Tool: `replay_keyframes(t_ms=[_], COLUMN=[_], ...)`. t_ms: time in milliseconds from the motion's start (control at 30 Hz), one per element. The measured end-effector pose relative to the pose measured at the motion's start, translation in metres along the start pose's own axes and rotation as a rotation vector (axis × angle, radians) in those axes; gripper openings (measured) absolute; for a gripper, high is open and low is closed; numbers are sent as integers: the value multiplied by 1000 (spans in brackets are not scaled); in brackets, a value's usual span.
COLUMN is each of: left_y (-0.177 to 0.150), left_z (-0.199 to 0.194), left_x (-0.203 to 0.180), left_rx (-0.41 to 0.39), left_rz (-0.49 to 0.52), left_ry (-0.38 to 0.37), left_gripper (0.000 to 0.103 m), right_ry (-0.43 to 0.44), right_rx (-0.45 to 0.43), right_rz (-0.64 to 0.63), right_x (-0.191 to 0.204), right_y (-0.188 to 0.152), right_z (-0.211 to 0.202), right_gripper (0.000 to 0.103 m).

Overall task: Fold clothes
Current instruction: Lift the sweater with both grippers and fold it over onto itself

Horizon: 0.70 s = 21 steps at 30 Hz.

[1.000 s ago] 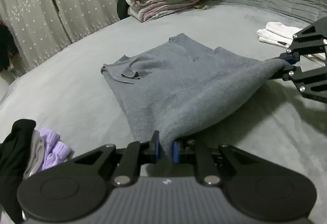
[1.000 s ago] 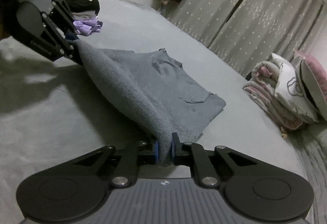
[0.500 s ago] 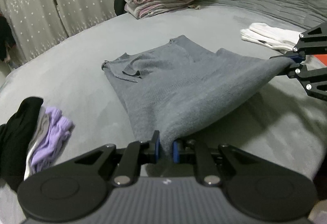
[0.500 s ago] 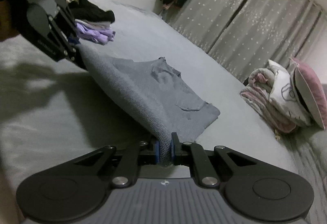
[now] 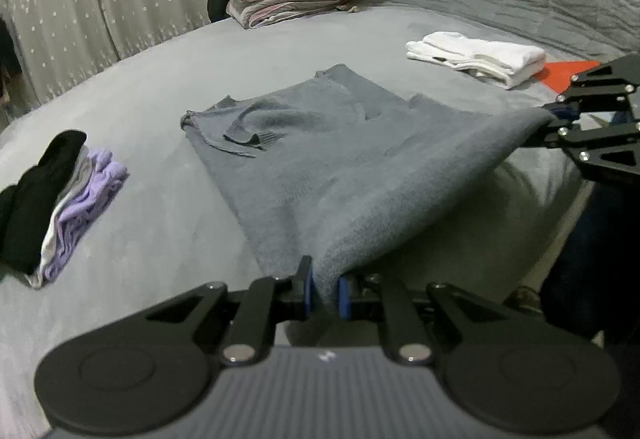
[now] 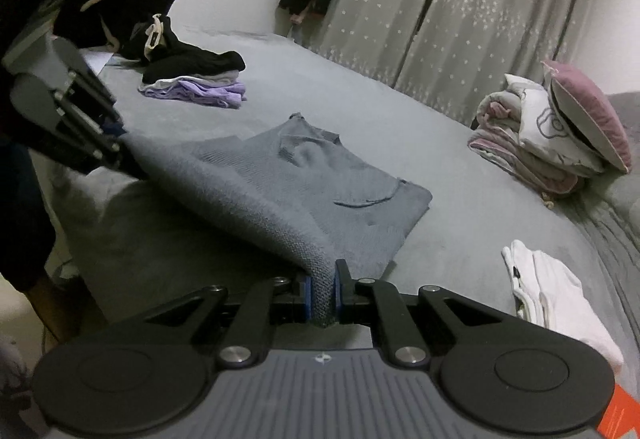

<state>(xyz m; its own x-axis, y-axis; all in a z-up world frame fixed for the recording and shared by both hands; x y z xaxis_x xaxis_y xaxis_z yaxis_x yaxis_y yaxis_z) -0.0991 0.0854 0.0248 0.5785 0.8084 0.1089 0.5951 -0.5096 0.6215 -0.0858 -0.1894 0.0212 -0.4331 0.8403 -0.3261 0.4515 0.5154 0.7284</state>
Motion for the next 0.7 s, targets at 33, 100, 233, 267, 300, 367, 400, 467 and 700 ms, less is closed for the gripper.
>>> replay_keyframes(t_ms=[33,100,233,267,300,367,400,467,700], left_y=[-2,-6,-6,-4,-3,2,4,13,67], left_z=[-3,-7,-2,0,1,-1,-3,-7,-19], left_x=[-1,-2,-2,-2,-2,0,1,3,22], left_rx=[-3,-5,6,12,14,8,3,-10,-82], left_rz=[-1,-3,11,7,3,1,1,7,33], left_ry=[-6,-17,-9,-10,-11,-9,-8,-3,47], left_gripper=[11,11,11,11,11,11,11,11,12], right_ry=[4,14,18,13,10,12,15,18,-23], right_rx=[4,1,11,17,19,3,-7,-25,-86], right_rz=[10,30,55,53,49,59,66,77,35], right_x=[1,2,2,2,2,0,-1,-6,-32], right_y=[-1,-2,-2,-2,-1,3,5,10,46], right_z=[-3,-11,-9,-6,-4,-6,-7,-10,-2], right_gripper=[10,10,10,10,10,10,10,10,10])
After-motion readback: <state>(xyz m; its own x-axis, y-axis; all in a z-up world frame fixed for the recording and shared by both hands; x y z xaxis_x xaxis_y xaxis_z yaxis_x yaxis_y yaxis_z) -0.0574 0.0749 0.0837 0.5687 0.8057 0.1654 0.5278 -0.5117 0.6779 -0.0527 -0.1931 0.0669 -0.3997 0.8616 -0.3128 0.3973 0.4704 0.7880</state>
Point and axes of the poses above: each gripper's, at about its wrist camera, not at the fingertips, and z roughly the way its jaws point, x to its left, y to its top, the point moved 7 cm from there along z, roughly the way its jaws point, and after that the axes turned 7 degrees about x, right-handed, at the moved point
